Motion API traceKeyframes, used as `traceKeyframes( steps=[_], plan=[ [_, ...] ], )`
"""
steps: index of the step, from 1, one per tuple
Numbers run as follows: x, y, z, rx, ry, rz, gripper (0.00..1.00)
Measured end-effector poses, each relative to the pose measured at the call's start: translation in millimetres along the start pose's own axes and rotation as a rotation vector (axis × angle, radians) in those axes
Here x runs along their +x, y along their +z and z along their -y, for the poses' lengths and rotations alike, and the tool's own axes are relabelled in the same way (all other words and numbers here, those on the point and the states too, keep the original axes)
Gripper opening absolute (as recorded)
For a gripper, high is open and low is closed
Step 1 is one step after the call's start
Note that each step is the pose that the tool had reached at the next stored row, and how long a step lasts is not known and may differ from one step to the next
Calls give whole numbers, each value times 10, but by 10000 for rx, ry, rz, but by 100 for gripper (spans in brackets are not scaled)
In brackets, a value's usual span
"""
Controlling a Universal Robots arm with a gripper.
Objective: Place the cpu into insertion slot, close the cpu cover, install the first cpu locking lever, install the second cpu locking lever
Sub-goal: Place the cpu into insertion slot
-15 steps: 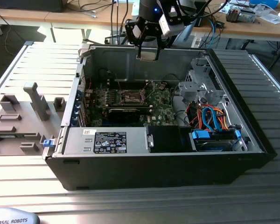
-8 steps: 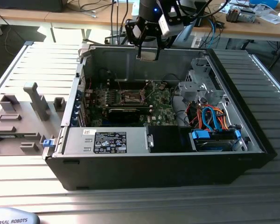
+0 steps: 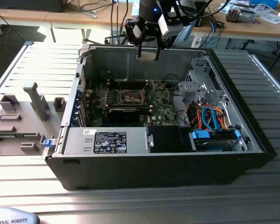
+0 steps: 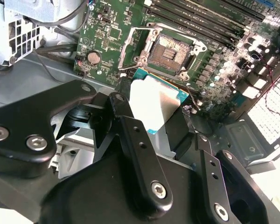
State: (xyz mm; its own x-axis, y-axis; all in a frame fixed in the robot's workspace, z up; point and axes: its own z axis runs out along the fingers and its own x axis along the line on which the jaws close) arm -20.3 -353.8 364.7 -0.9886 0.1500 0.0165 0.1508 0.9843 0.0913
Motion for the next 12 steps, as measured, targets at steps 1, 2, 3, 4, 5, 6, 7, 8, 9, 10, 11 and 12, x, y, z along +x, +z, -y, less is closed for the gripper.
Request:
traceKeyframes(
  steps=[1, 2, 3, 4, 5, 6, 7, 8, 9, 10, 11, 12],
  plan=[
    [0, 0, 0, 0, 22, 2, 54],
    [0, 0, 0, 0, 39, 3, 54],
    [0, 0, 0, -1, 66, 6, 54],
    [0, 0, 0, -1, 94, 9, 54],
    [0, 1, 0, -2, 119, 11, 54],
    [0, 0, 0, -2, 145, 13, 54],
    [0, 1, 0, -2, 159, 15, 54],
    [0, 1, 0, -2, 174, 16, 54],
    [0, 1, 0, -2, 191, 17, 54],
    [0, 1, 0, -3, 208, 19, 54],
    [0, 1, 0, -3, 224, 21, 54],
    [0, 1, 0, -3, 239, 22, 54]
  ],
)
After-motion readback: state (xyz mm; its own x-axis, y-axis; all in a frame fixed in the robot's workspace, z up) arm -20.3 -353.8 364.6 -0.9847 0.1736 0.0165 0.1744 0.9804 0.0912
